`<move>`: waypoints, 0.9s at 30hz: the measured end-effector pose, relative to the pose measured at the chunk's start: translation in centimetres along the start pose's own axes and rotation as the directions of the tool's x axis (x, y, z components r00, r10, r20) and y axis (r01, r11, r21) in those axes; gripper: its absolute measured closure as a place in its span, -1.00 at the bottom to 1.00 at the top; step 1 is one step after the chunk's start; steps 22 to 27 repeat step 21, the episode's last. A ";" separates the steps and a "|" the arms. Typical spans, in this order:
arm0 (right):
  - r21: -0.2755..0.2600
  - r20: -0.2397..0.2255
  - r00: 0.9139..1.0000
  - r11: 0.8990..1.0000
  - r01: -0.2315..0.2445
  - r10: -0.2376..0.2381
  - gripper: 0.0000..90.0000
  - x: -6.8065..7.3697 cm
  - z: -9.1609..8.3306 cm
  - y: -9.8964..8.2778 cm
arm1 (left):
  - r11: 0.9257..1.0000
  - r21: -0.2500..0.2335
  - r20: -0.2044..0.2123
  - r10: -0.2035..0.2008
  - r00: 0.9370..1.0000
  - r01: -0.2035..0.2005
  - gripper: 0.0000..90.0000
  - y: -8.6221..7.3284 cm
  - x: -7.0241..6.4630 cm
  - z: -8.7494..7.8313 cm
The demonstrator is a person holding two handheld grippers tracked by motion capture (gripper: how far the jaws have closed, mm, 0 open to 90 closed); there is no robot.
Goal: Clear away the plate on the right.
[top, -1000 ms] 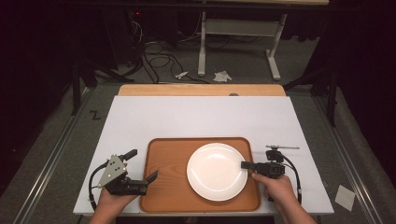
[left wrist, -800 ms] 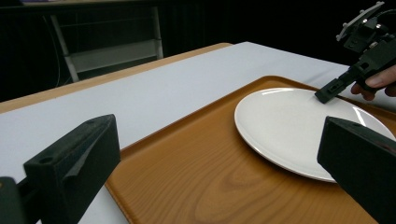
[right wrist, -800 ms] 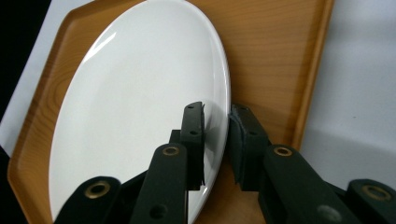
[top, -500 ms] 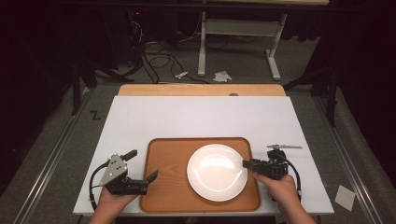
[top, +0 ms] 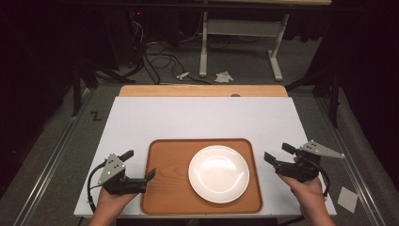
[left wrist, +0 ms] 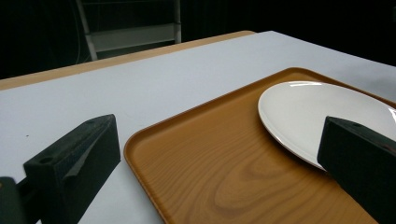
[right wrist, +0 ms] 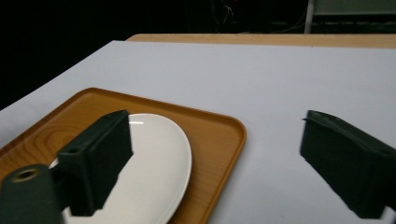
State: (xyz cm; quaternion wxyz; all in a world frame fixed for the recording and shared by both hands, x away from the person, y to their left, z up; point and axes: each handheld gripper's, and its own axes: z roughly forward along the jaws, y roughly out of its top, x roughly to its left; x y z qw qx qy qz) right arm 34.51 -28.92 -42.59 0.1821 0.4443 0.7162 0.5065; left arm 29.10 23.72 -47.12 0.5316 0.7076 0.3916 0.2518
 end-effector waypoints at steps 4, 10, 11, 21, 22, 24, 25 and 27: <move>-0.027 0.037 0.999 0.999 0.034 -0.032 -0.98 -0.6 -1.8 -0.9 | 1.000 -0.001 0.002 0.001 1.000 -0.001 -1.00 0.0 -0.1 0.0; -0.027 0.031 0.999 0.999 0.033 -0.033 -0.98 -1.1 -1.2 -1.8 | 1.000 0.017 0.025 0.017 1.000 -0.018 -1.00 0.2 -0.6 0.5; -0.009 0.023 0.998 0.998 0.056 -0.056 -0.98 -0.9 -0.9 -1.9 | 1.000 0.018 0.028 0.017 0.999 -0.017 -1.00 0.2 -0.7 0.5; -0.027 0.026 0.999 0.998 0.049 -0.048 -0.98 -1.0 -1.0 -1.9 | 1.000 0.026 0.035 0.004 0.999 -0.005 -1.00 0.3 -0.7 0.3; -0.027 0.026 0.999 0.998 0.049 -0.048 -0.98 -1.0 -1.0 -1.9 | 1.000 0.026 0.035 0.004 0.999 -0.005 -1.00 0.3 -0.7 0.3; -0.027 0.026 0.999 0.998 0.049 -0.048 -0.98 -1.0 -1.0 -1.9 | 1.000 0.026 0.035 0.004 0.999 -0.005 -1.00 0.3 -0.7 0.3; -0.027 0.026 0.999 0.998 0.049 -0.048 -0.98 -1.0 -1.0 -1.9 | 1.000 0.026 0.035 0.004 0.999 -0.005 -1.00 0.3 -0.7 0.3; -0.027 0.026 0.999 0.998 0.049 -0.048 -0.98 -1.0 -1.0 -1.9 | 1.000 0.026 0.035 0.004 0.999 -0.005 -1.00 0.3 -0.7 0.3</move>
